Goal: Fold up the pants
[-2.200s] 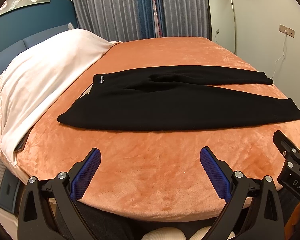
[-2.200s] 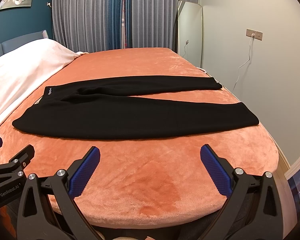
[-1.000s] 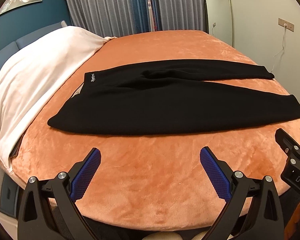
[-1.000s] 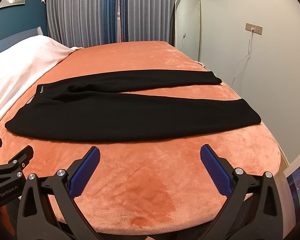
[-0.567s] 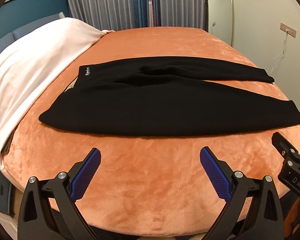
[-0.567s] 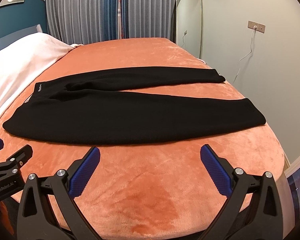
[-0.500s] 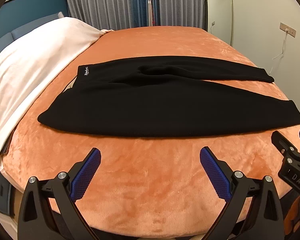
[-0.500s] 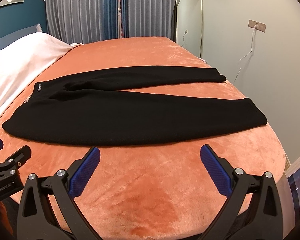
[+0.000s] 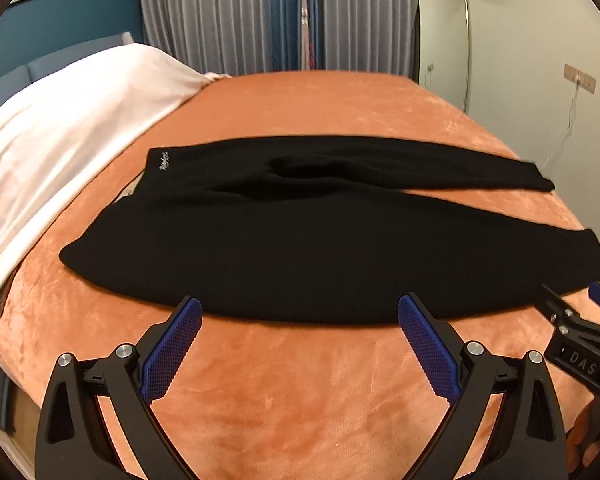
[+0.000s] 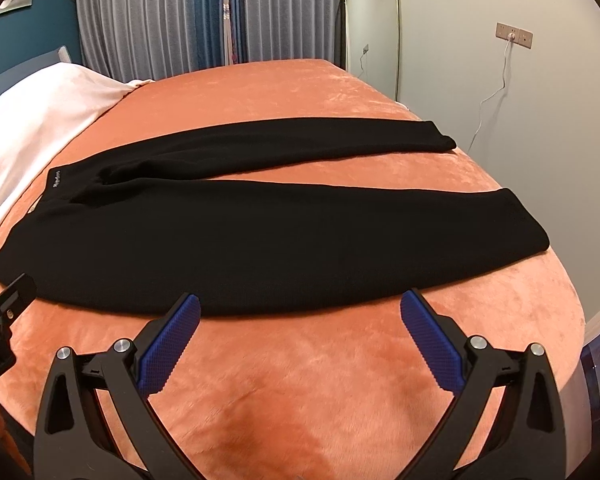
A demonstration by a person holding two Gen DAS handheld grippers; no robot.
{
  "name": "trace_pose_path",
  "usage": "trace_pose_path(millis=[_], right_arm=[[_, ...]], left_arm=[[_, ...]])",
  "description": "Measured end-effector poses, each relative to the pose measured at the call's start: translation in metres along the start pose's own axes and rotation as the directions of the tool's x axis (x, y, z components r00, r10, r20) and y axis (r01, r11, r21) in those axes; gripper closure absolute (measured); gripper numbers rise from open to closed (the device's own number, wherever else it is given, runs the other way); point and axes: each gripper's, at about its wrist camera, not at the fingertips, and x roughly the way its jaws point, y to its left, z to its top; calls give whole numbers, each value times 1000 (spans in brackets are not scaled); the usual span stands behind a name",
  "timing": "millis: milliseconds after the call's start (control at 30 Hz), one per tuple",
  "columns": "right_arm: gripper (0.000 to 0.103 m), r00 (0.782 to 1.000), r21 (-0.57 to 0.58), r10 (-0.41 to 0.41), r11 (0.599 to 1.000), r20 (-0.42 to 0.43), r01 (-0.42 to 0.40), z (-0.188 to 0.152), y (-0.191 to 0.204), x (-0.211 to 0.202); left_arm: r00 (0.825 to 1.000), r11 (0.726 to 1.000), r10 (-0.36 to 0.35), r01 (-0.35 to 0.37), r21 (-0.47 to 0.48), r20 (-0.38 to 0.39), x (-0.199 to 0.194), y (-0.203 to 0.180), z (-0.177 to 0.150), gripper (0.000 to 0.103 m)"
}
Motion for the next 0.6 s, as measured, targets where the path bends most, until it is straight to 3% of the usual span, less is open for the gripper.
trace_pose_path(millis=[100,200,333,433,467,600], right_arm=[[5,1000,-7,3,1000,0,-3,9,-7,12],[5,999,-20,6,1000,31,-6,34,-27,26],[5,998,2,-31,1000,45,31,104,-92,69],[5,995,34,-93,995,27,92,159,-142,112],[5,994,41,-111,993,16,111,174,-155,126],[5,987,87,-148,984,-61,153,227,-200,190]], left_arm=[[999,998,34,-33,48,-10,10,-7,8,5],[1000,998,13,-13,55,2,19,-5,25,6],[1000,1000,-7,6,27,30,35,17,59,5],[998,999,36,-36,-11,42,60,50,94,5],[997,996,75,-74,-41,23,76,68,111,5],[989,970,121,-137,-200,-88,140,143,156,5]])
